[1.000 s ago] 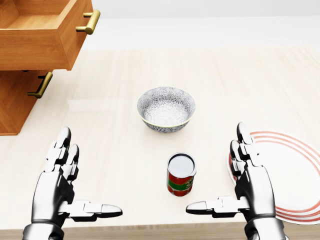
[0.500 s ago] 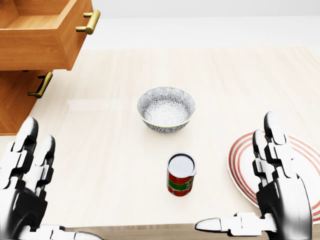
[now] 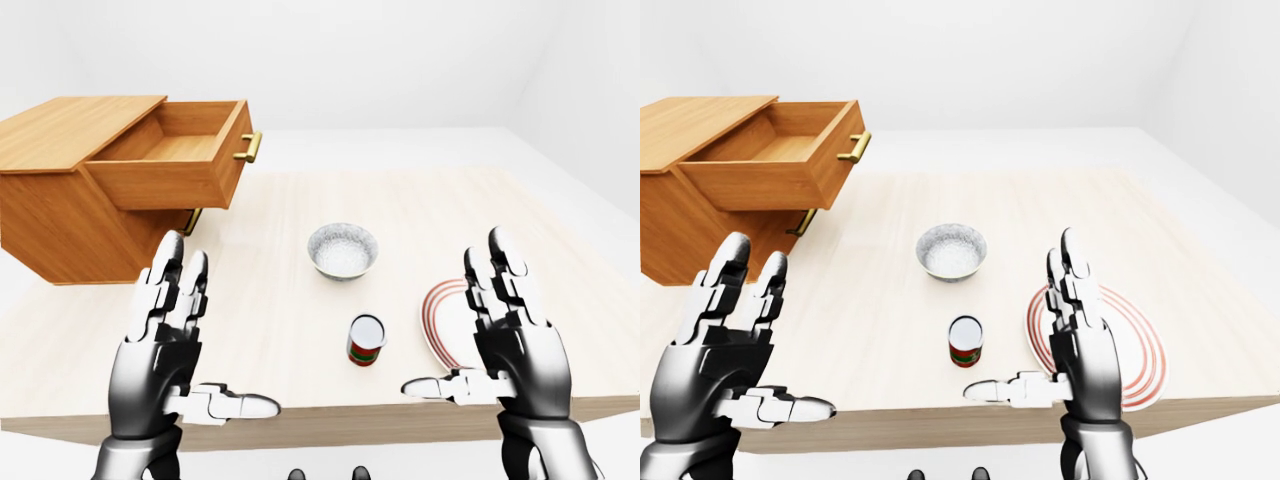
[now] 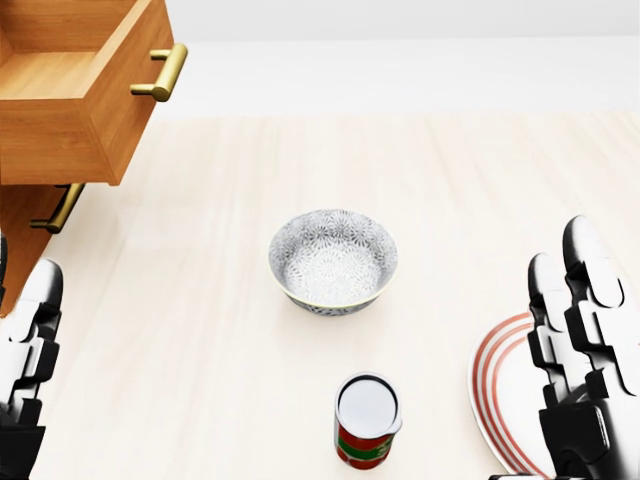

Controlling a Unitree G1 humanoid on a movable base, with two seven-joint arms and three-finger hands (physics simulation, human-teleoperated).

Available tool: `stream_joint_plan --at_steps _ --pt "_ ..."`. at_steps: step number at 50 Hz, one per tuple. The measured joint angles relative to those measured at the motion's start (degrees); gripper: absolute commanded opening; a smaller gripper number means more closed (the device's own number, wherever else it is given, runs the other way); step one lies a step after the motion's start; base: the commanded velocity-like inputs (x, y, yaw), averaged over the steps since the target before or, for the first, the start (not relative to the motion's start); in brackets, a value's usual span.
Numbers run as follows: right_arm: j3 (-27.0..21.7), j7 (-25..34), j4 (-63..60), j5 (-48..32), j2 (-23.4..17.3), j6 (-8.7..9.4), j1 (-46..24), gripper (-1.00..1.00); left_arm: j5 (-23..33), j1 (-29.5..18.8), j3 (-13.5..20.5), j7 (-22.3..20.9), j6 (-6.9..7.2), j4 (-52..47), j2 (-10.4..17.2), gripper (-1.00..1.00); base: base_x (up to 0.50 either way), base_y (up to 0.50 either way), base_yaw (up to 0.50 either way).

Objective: Put the ketchup in the top drawer of the cabinet.

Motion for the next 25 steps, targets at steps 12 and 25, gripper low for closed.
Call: stream_joint_plan --at_steps 12,25 --pt "-0.2 0.4 -1.0 0.5 0.2 0.00 0.5 1.00 -0.5 0.6 0.7 -1.1 0.00 -1.7 -0.6 1.00 0.50 -0.03 0.00" --pt "-0.6 0.3 -0.9 0.8 0.4 0.00 0.5 1.00 -0.8 0.8 1.1 -1.6 0.00 -2.0 -1.0 1.00 0.41 -0.02 0.00"
